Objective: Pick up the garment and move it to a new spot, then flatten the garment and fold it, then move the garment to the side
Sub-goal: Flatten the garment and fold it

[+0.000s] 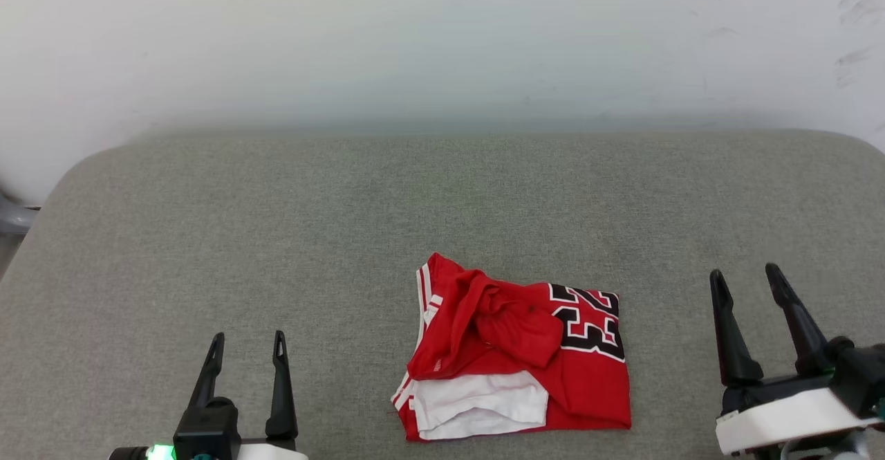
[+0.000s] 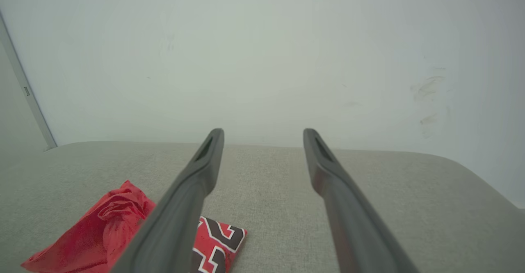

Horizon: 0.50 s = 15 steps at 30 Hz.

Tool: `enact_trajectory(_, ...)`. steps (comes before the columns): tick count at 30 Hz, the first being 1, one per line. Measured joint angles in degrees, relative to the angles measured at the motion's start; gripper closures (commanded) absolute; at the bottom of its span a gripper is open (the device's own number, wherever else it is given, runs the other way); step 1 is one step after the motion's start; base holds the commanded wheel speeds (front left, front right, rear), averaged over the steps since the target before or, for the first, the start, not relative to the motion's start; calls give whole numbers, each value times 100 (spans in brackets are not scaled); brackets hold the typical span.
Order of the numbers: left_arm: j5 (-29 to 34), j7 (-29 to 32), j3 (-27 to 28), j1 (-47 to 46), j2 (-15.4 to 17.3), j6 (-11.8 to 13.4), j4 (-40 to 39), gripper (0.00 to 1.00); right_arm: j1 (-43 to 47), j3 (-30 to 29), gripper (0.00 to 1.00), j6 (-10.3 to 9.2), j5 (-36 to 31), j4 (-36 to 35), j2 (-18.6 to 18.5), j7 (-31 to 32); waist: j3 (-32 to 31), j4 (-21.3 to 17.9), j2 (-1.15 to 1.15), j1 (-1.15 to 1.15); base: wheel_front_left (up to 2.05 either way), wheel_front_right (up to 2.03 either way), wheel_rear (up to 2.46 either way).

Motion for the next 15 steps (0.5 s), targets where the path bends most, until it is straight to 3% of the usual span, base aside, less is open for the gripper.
enact_trajectory(7, -33, 0, -13, 124, 5, -75, 40, 0, 631, -176, 0, 0, -90, -209, 379, -4, -68, 16, 0, 0, 0, 0, 0)
enact_trajectory(15, -100, 0, -8, 214, 12, -143, 36, 0, 994, -267, 0, 0, -152, -397, 535, -13, -98, 42, 0, 0, 0, 0, 0)
